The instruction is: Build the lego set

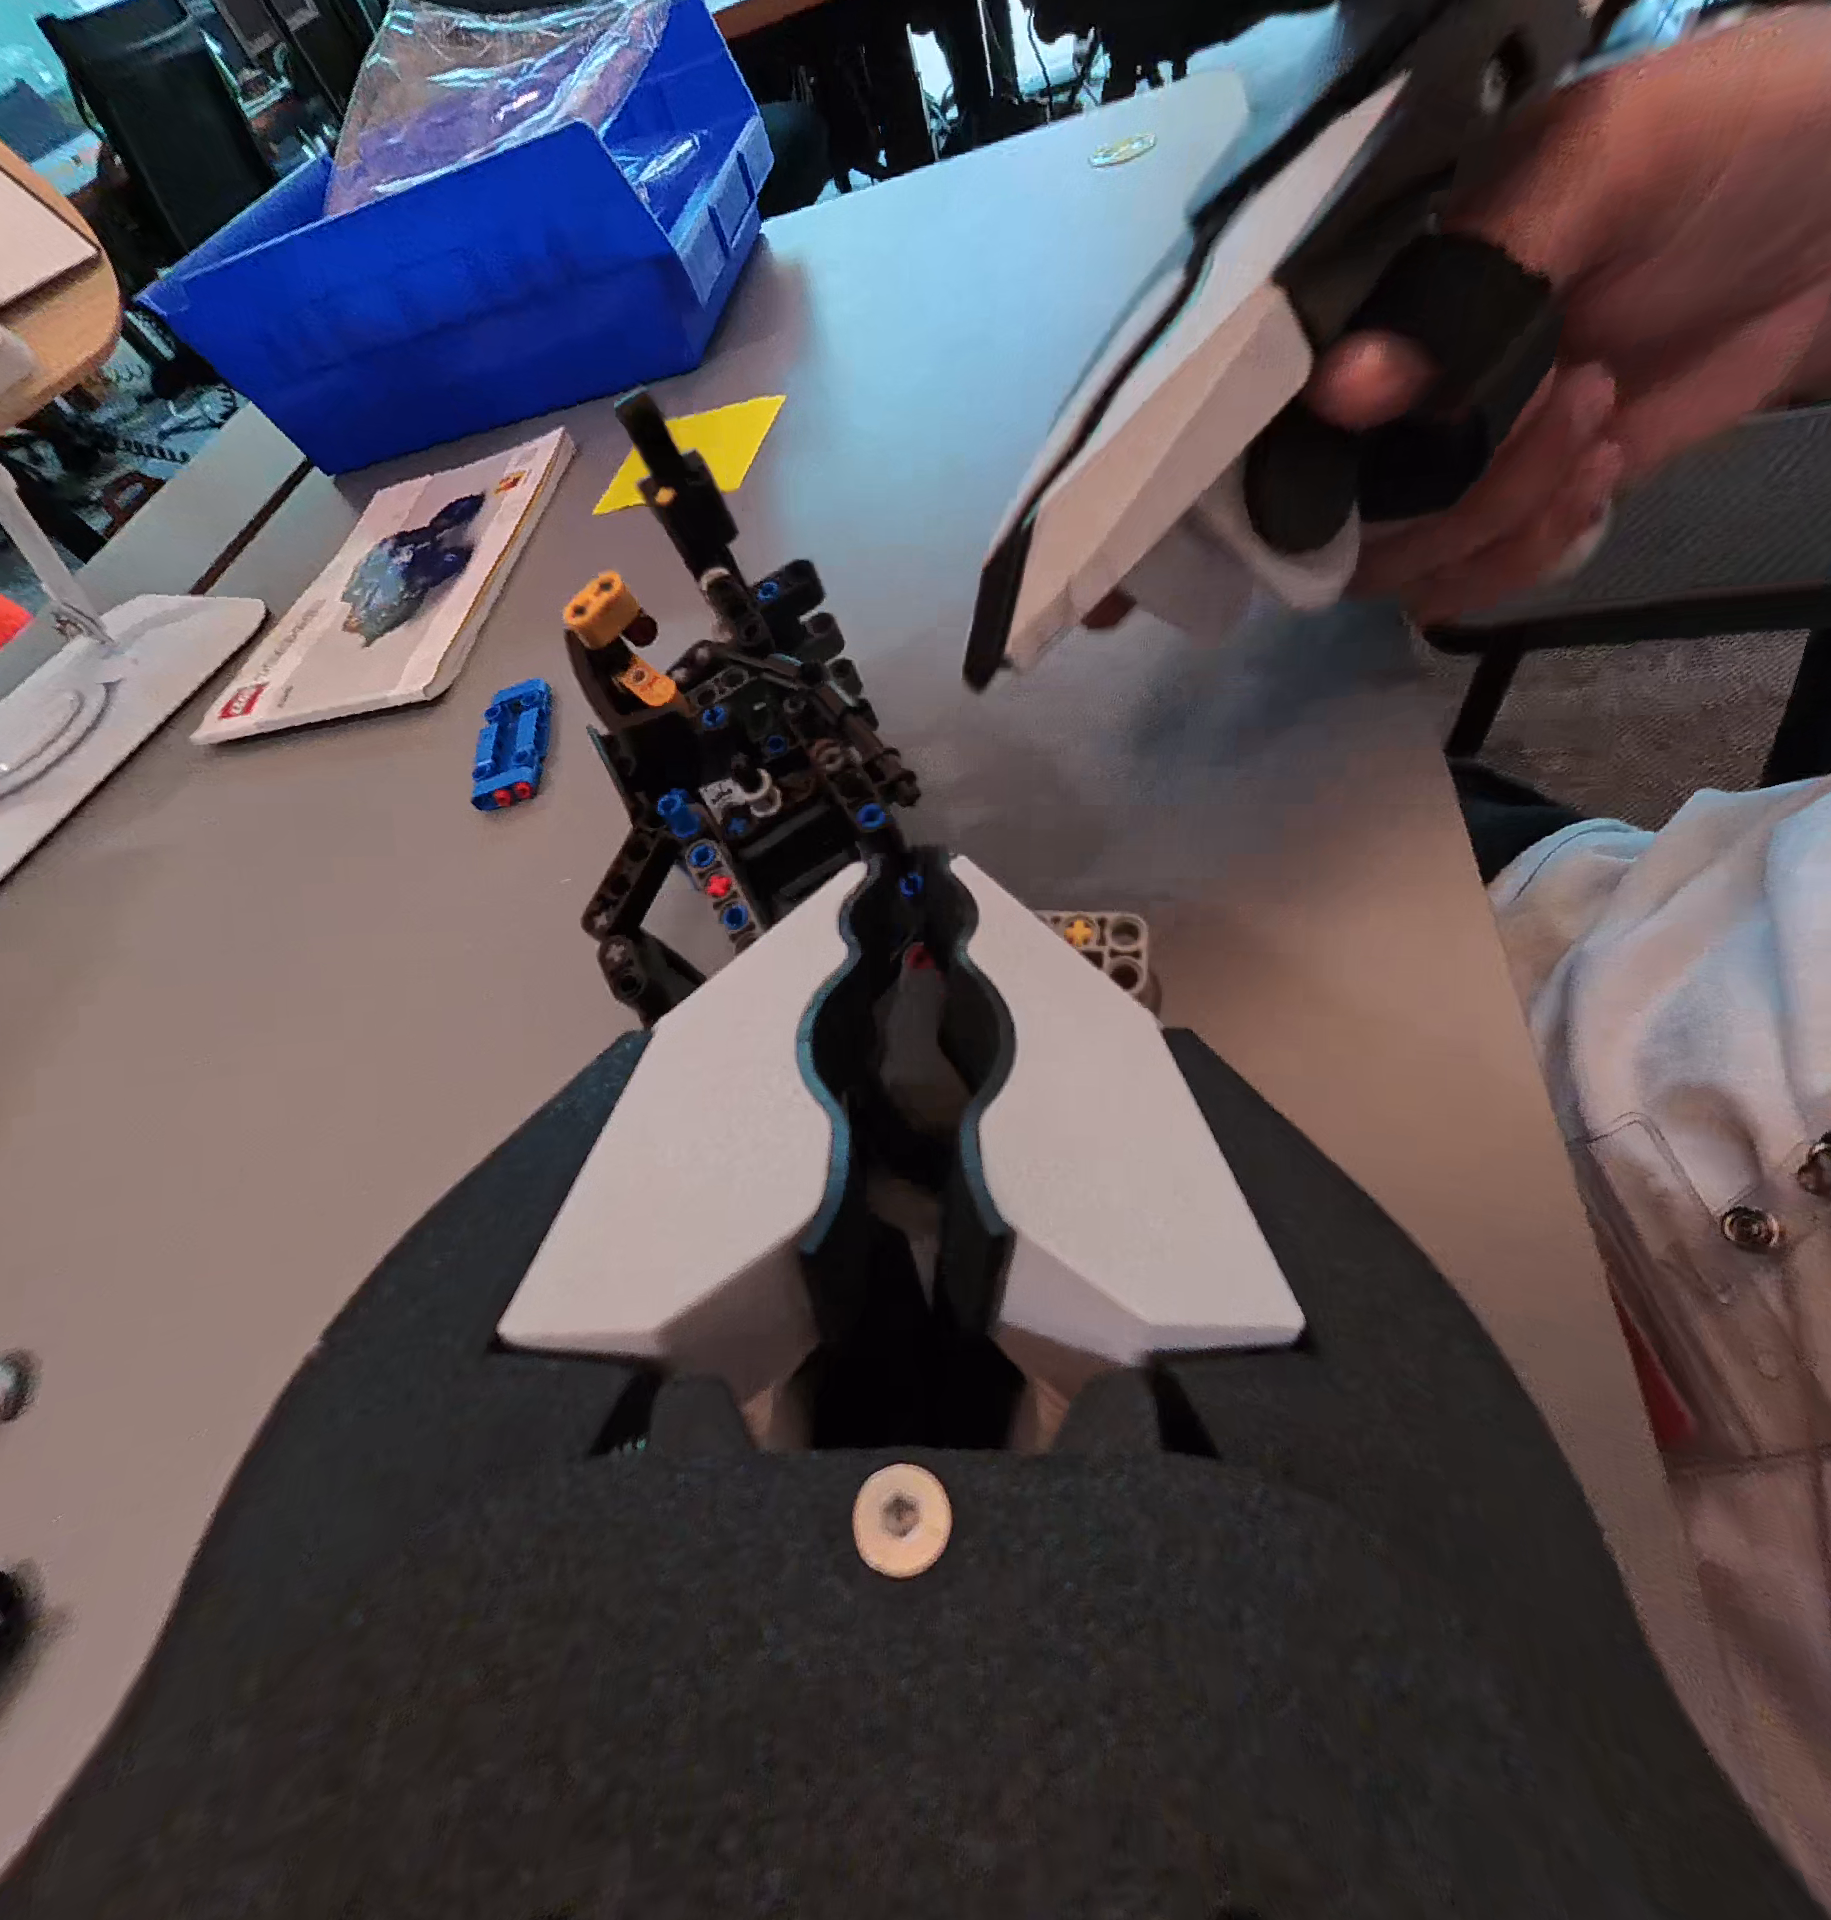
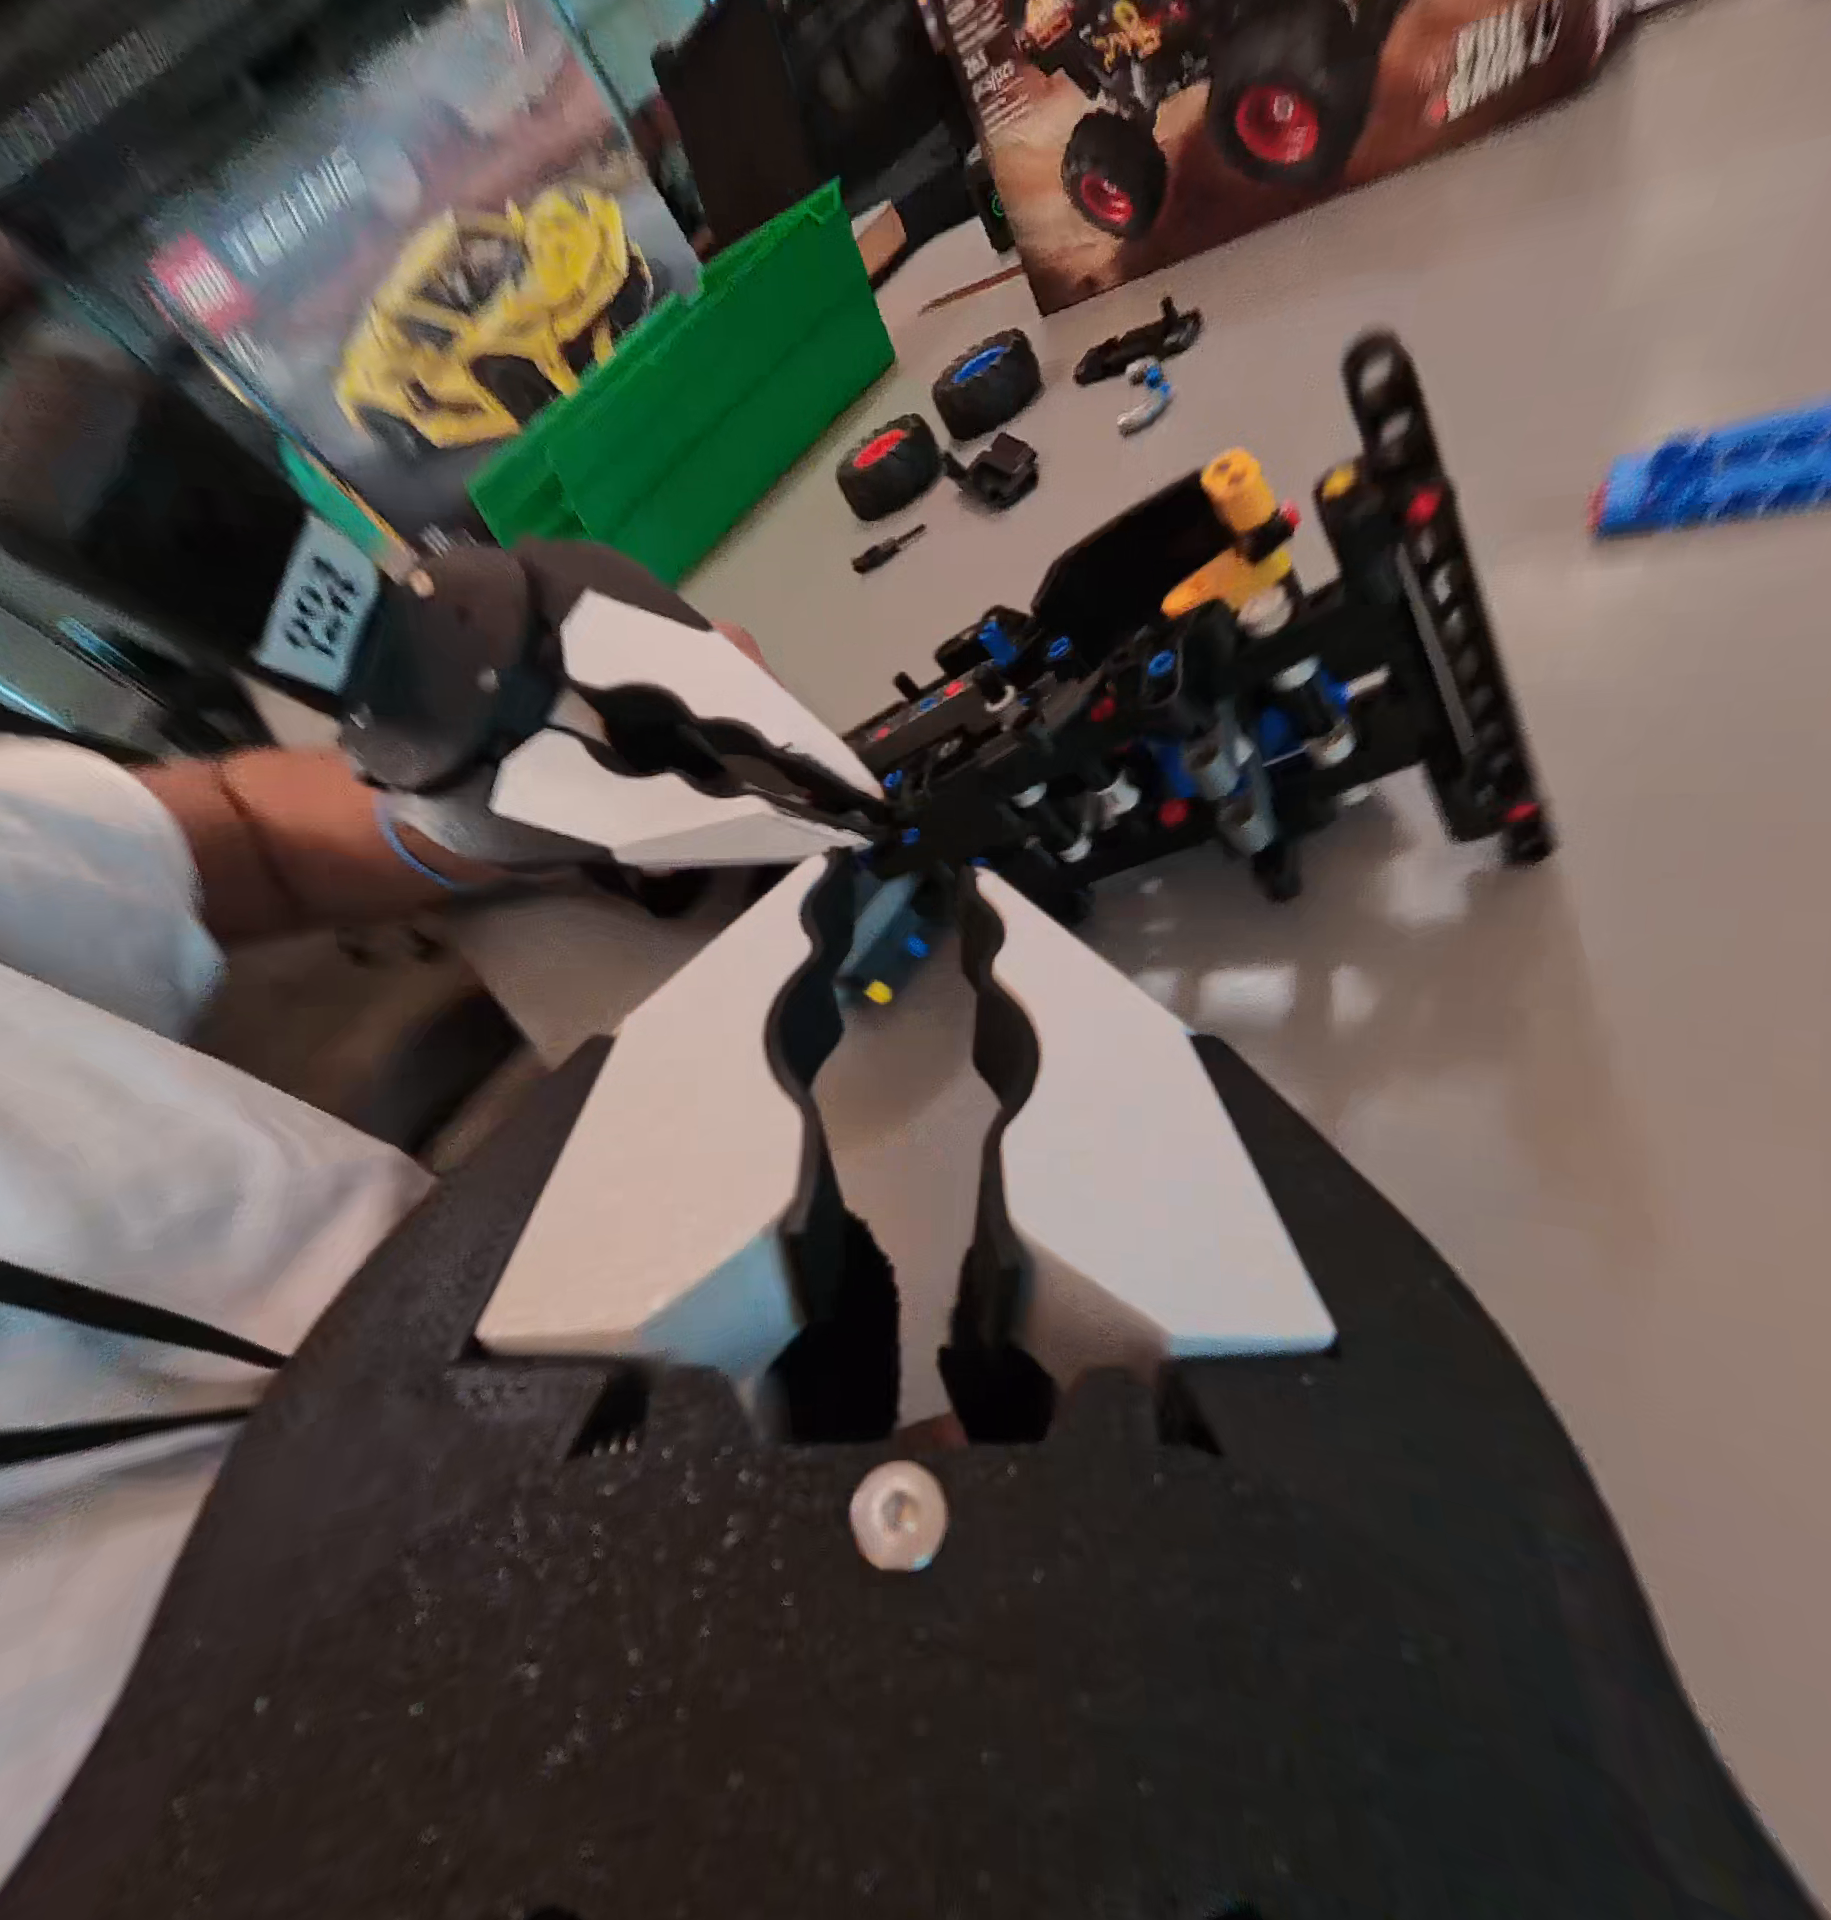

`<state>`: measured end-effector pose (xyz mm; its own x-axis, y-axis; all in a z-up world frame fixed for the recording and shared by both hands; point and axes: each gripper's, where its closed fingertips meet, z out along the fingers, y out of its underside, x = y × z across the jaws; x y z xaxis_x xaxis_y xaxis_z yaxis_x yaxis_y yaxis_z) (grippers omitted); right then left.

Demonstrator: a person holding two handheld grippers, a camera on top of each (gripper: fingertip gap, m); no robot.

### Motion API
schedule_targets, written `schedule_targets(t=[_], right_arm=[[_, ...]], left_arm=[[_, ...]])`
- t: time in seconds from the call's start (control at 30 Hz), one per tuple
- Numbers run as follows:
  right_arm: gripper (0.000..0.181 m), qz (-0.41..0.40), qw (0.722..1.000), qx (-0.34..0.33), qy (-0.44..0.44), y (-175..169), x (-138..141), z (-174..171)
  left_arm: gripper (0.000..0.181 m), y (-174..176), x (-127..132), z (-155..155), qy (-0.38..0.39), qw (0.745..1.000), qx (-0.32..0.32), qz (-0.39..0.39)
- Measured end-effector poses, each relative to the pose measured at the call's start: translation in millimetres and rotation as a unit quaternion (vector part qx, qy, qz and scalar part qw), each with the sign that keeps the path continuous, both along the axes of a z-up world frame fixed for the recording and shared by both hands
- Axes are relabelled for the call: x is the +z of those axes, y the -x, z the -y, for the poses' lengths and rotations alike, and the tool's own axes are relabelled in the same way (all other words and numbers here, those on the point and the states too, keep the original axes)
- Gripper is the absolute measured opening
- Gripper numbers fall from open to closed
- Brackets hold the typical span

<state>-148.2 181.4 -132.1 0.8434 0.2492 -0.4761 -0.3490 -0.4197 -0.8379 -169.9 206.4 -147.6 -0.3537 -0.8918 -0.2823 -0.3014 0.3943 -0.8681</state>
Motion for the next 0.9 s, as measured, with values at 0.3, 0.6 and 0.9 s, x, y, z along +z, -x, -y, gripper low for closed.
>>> schedule_targets(t=[0.3,0.6,0.9], right_arm=[[0.023,0.116,0.987,-0.029,-0.106,-27,12,12],[0.024,0.135,0.982,-0.030,-0.129,-25,13,18],[0.039,0.194,0.973,-0.062,-0.109,-25,13,6]], left_arm=[[0.009,7,20,-13,-0.046,0.996,0.014,0.074],[0.031,6,28,-68,0.042,0.995,0.029,0.082],[0.042,6,24,-46,0.097,0.994,-0.033,0.041]])
